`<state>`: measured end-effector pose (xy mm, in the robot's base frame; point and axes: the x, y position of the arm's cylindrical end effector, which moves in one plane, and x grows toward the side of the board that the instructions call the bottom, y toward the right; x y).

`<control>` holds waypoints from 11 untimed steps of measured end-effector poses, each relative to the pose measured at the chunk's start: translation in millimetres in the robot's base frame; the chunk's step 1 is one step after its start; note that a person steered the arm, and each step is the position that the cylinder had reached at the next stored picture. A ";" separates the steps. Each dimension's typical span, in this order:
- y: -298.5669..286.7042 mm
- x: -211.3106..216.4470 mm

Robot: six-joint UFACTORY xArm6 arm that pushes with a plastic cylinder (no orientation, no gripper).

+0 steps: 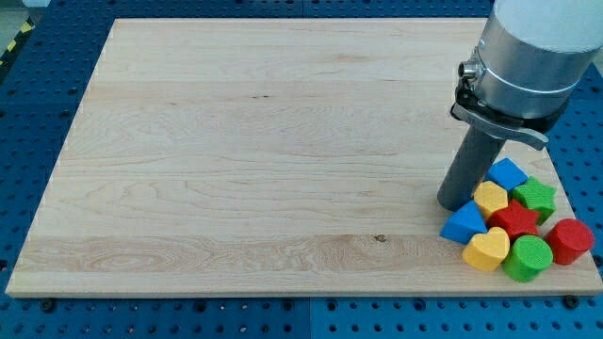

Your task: Move group of blocks slightly right

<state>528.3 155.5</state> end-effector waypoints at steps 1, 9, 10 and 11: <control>-43.4 2.4; 13.3 43.6; 12.4 43.6; -16.7 43.6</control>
